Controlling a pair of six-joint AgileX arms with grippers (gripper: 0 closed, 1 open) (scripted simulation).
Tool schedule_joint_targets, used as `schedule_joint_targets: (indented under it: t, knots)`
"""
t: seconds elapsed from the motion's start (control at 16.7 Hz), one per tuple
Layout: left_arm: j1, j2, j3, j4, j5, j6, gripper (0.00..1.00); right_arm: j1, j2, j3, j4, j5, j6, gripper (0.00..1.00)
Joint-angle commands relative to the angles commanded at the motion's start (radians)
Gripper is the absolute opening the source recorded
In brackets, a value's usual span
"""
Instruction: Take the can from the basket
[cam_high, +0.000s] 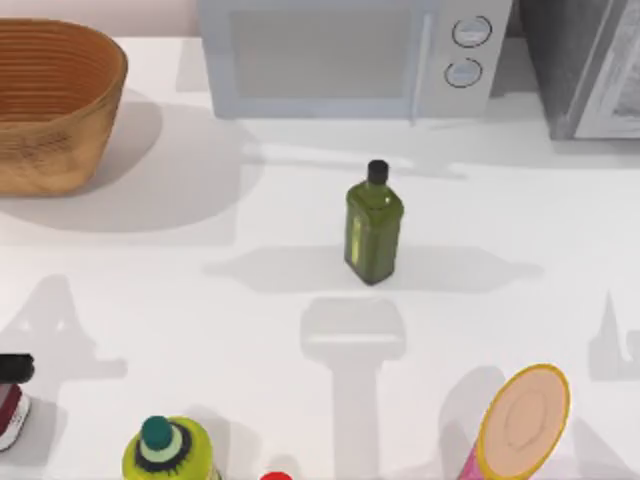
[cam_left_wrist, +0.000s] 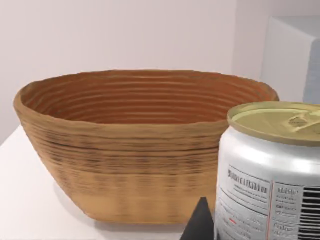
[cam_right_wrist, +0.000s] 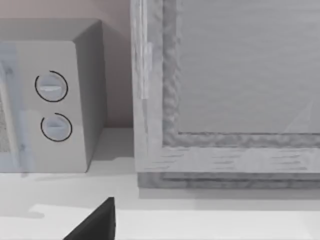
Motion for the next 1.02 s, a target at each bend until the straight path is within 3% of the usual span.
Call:
schedule_joint_targets:
  t: [0.36, 0.54, 0.78, 1.02]
  knots:
    - [0.001, 0.014, 0.005, 0.003, 0.003, 0.002, 0.00, 0.000, 0.000, 0.000, 0.000, 0.000, 0.000, 1.00]
    - [-0.002, 0.100, 0.044, 0.049, 0.052, 0.005, 0.00, 0.000, 0.000, 0.000, 0.000, 0.000, 0.000, 1.00]
    - [-0.014, 0.342, 0.150, 0.178, 0.192, 0.012, 0.00, 0.000, 0.000, 0.000, 0.000, 0.000, 0.000, 1.00]
    - [-0.033, 0.686, 0.300, 0.359, 0.391, 0.023, 0.00, 0.000, 0.000, 0.000, 0.000, 0.000, 0.000, 1.00]
